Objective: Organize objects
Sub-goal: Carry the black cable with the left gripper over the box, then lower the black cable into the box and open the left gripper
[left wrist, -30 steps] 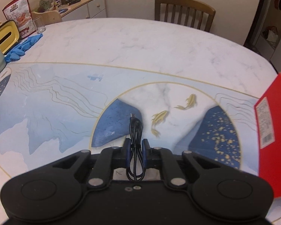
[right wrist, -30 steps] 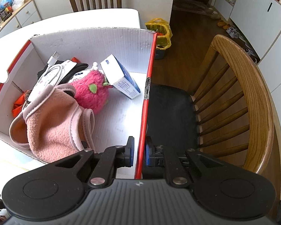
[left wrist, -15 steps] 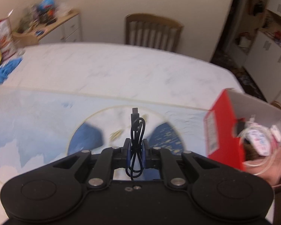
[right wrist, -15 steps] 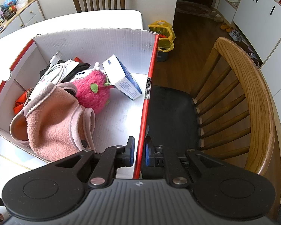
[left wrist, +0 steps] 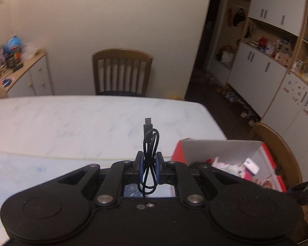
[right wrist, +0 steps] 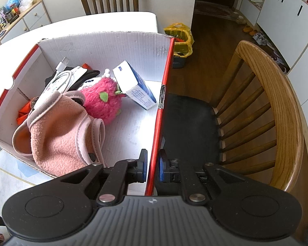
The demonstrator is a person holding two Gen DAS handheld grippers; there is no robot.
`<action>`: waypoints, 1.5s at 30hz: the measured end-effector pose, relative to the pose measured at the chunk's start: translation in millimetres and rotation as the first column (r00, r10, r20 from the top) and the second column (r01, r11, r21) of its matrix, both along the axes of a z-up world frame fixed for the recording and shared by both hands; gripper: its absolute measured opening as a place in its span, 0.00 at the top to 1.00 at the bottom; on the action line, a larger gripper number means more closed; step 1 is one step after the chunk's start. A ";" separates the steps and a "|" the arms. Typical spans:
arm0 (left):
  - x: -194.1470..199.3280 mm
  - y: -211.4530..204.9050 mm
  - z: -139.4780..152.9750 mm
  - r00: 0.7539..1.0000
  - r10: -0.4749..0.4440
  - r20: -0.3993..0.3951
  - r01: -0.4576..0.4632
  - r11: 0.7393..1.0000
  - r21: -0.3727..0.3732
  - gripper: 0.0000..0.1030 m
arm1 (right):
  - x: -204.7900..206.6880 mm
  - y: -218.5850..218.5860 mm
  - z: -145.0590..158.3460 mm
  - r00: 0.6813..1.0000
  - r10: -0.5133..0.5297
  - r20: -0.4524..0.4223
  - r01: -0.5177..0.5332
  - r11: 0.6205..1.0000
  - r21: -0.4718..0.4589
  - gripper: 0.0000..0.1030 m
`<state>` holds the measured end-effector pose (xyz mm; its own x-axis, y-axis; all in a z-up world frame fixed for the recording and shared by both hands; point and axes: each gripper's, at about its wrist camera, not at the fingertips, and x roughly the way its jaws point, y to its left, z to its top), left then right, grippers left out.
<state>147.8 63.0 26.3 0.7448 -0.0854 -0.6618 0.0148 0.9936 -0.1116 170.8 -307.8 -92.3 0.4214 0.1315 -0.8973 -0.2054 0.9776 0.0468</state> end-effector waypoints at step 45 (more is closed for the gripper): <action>115.3 -144.9 -139.9 0.929 -0.220 -0.299 0.209 0.976 -0.067 0.90 | 3.0 -3.0 -2.9 1.000 -0.009 -0.002 0.010 0.999 0.035 0.89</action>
<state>263.1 -81.9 -113.6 0.4709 -0.2468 -0.8470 0.1872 0.9662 -0.1774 173.8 -310.8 -95.2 0.4210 0.1589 -0.8930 -0.1960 0.9772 0.0815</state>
